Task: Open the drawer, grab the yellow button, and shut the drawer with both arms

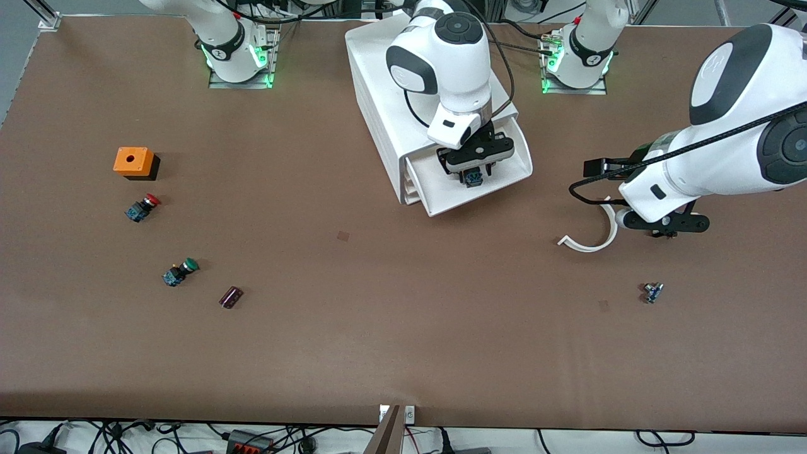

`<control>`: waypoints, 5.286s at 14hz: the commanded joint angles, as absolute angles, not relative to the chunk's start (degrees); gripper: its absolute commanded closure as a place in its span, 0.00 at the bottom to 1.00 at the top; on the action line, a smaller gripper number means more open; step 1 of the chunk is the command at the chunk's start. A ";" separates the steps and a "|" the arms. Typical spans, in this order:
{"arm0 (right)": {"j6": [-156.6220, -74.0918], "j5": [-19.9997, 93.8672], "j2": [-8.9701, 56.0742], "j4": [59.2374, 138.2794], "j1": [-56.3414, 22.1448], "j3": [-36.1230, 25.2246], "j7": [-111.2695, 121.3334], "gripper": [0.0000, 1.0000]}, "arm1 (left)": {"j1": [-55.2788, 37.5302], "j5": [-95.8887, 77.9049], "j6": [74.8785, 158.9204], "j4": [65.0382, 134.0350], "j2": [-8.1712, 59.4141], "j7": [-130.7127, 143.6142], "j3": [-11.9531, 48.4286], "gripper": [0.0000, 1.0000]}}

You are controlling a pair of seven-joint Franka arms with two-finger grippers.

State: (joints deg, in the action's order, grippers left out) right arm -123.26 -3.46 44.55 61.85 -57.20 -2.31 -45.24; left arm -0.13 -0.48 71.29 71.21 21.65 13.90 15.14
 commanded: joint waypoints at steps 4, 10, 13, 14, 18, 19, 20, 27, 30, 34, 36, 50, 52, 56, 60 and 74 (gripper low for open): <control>-122.52 -4.83 45.53 60.21 -57.57 -2.64 -44.56 0.70 | -0.18 0.79 69.96 68.91 22.76 14.76 15.56 0.00; -115.34 -4.22 43.86 55.57 -56.34 -2.99 -44.47 1.00 | -0.18 0.79 69.96 68.91 22.76 14.68 15.64 0.00; -108.47 -4.13 42.81 49.76 -52.57 -2.81 -44.47 1.00 | -0.18 0.79 69.96 68.91 22.85 14.68 15.64 0.00; -107.06 -4.30 41.41 49.83 -51.43 -3.16 -44.47 1.00 | -0.26 0.70 70.13 68.99 22.85 15.03 15.64 0.00; -95.38 -5.54 39.29 54.11 -45.45 -3.16 -32.64 1.00 | -0.88 0.53 76.80 70.39 22.50 20.72 15.73 0.00; -95.36 -5.54 39.29 55.71 -44.31 -3.86 -32.52 1.00 | -0.79 0.35 77.60 71.71 22.41 23.61 16.43 0.00; -95.36 -5.45 39.29 57.03 -43.08 -4.04 -32.26 1.00 | -0.70 0.00 79.70 72.85 22.41 25.47 17.04 0.00; -97.12 4.28 36.92 69.41 -29.81 -3.69 -18.83 1.00 | -0.79 0.79 106.75 88.83 22.32 41.98 22.76 0.00; -97.20 4.31 36.48 73.99 -25.07 -3.95 -8.64 1.00 | -2.80 3.84 117.74 96.57 22.32 50.69 24.96 0.00; -101.94 4.75 36.30 80.22 -19.17 -3.96 -0.46 1.00 | -6.85 10.20 118.65 99.75 22.41 60.20 25.83 0.00; -105.80 4.75 36.04 83.57 -18.46 -3.95 -0.09 1.00 | -6.77 10.11 118.74 101.16 22.41 60.73 27.33 0.00; -120.94 4.83 40.61 91.32 -20.04 -3.60 -1.14 0.31 | -4.92 5.45 115.49 105.56 21.53 61.08 37.26 0.00; -119.98 4.92 39.21 90.53 -19.60 -3.69 -0.53 0.00 | -3.70 3.17 115.22 105.64 21.53 61.08 38.67 0.00; -107.87 4.66 34.64 84.12 -19.60 -5.18 -0.88 0.00 | -3.87 1.58 113.56 105.56 21.71 61.08 39.20 0.00; -97.23 4.22 30.07 77.45 -19.77 -9.12 -0.79 0.00 | -3.78 1.58 112.59 105.47 21.71 61.17 40.25 0.00; -95.71 4.83 21.54 75.76 -12.16 -15.23 -0.79 0.00 | -3.78 0.61 110.49 103.90 21.53 60.30 40.25 0.00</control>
